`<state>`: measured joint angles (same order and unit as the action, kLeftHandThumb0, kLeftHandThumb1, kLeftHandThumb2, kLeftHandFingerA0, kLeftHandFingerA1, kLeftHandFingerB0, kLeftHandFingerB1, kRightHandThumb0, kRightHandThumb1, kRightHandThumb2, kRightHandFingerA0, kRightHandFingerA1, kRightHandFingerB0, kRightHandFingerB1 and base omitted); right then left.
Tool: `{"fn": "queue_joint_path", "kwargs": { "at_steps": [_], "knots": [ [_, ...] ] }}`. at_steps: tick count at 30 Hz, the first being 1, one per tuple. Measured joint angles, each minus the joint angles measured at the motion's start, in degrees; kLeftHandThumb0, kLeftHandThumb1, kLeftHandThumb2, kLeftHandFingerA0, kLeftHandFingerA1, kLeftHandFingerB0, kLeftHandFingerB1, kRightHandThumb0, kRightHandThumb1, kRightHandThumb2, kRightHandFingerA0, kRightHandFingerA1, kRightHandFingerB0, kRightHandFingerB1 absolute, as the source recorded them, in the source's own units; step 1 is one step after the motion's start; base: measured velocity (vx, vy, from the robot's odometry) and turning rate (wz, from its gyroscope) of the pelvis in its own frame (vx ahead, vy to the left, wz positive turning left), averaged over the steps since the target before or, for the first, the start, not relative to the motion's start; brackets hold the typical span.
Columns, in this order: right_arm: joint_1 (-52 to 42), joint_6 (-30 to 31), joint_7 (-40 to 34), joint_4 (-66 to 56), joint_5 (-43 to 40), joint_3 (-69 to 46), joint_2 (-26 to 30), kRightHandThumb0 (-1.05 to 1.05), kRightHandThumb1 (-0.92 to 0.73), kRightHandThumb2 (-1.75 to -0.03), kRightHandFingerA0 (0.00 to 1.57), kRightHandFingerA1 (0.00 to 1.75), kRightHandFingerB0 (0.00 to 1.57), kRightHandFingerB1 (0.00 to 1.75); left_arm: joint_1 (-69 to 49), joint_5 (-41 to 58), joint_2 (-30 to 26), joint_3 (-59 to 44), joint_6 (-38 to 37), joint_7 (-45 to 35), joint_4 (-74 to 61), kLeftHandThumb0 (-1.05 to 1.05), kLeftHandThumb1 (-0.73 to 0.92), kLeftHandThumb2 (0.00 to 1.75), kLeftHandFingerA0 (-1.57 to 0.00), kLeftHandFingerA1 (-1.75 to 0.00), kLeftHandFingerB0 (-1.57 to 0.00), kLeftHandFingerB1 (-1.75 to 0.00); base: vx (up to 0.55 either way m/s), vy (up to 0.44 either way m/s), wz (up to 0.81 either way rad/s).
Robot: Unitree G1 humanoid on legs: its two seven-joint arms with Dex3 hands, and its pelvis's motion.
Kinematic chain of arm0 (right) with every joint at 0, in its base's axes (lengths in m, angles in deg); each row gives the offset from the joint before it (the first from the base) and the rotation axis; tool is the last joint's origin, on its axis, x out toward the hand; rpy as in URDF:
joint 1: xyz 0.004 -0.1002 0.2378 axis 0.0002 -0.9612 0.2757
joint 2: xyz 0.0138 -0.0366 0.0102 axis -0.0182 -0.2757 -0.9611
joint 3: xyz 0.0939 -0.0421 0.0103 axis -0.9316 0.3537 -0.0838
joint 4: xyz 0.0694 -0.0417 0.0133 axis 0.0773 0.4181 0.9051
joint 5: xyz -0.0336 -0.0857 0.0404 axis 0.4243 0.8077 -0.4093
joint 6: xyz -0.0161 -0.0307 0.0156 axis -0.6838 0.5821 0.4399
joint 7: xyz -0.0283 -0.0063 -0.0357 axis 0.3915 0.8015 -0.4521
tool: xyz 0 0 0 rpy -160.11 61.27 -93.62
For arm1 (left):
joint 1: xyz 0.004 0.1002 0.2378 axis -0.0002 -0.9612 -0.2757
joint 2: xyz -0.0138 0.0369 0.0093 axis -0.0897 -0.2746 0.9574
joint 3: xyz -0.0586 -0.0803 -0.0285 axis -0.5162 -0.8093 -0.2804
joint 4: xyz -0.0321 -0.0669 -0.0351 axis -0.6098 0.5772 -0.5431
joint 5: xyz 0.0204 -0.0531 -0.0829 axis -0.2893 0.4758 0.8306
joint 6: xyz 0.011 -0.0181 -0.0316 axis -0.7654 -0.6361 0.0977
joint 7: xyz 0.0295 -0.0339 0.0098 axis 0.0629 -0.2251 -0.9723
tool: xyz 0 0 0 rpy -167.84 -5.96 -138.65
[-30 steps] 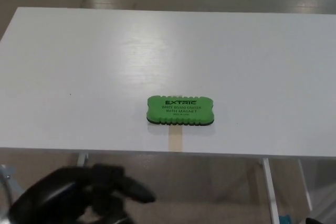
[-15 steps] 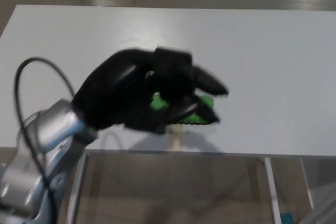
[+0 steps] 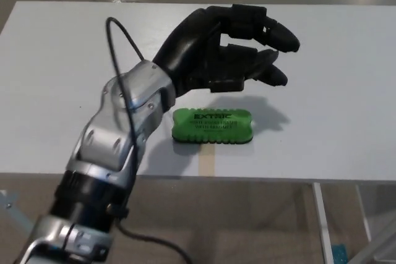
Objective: Use the left hand to press on the green eraser and wipe the desk from center to the left and then back to center.
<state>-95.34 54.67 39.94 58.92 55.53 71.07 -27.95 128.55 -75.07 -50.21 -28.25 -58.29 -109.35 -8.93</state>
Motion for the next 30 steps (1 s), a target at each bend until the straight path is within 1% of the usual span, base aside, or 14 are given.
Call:
{"fn": "queue_joint_path", "kwargs": {
  "at_steps": [1,7,14,22,30],
  "knots": [
    [-0.03,-0.02,0.00,-0.12,0.00,0.04,0.00,-0.49,-0.79,-0.64,0.70,0.51,0.57,0.38,1.64,-0.87,0.76,-0.06,0.01,1.40,4.01,-0.20,0.84,0.67,-1.08,-0.58,-0.85,-0.88,0.00,0.000,0.00],
    [-0.25,-0.02,0.06,-0.83,0.01,0.23,0.08,-0.49,-0.80,-0.64,0.70,0.50,0.57,0.38,6.19,-3.40,4.27,-1.31,0.01,7.02,17.75,-0.21,0.85,0.66,-1.10,-0.62,-0.85,-0.89,0.00,0.000,0.00],
    [-0.89,-0.02,0.59,-1.27,-0.07,0.53,0.11,-0.48,-0.80,-0.64,0.71,0.50,0.57,0.38,6.74,-4.92,7.39,-5.07,-0.94,11.91,29.19,-0.19,0.84,0.66,-1.10,-0.62,-0.86,-0.87,0.00,0.000,0.00],
    [-0.90,-0.04,1.08,-1.19,-0.12,0.69,0.11,-0.48,-0.80,-0.65,0.72,0.51,0.58,0.38,5.30,-5.71,9.13,-7.21,-2.06,15.17,33.51,-0.20,0.85,0.66,-1.10,-0.61,-0.87,-0.87,0.00,0.000,0.00],
    [-0.80,-0.07,1.87,-1.05,-0.56,0.51,0.07,-0.48,-0.80,-0.65,0.72,0.51,0.58,0.39,3.54,-6.54,10.38,-8.35,-6.20,15.68,34.31,-0.19,0.84,0.66,-1.11,-0.61,-0.86,-0.89,0.00,0.000,0.00]
  ]
}}
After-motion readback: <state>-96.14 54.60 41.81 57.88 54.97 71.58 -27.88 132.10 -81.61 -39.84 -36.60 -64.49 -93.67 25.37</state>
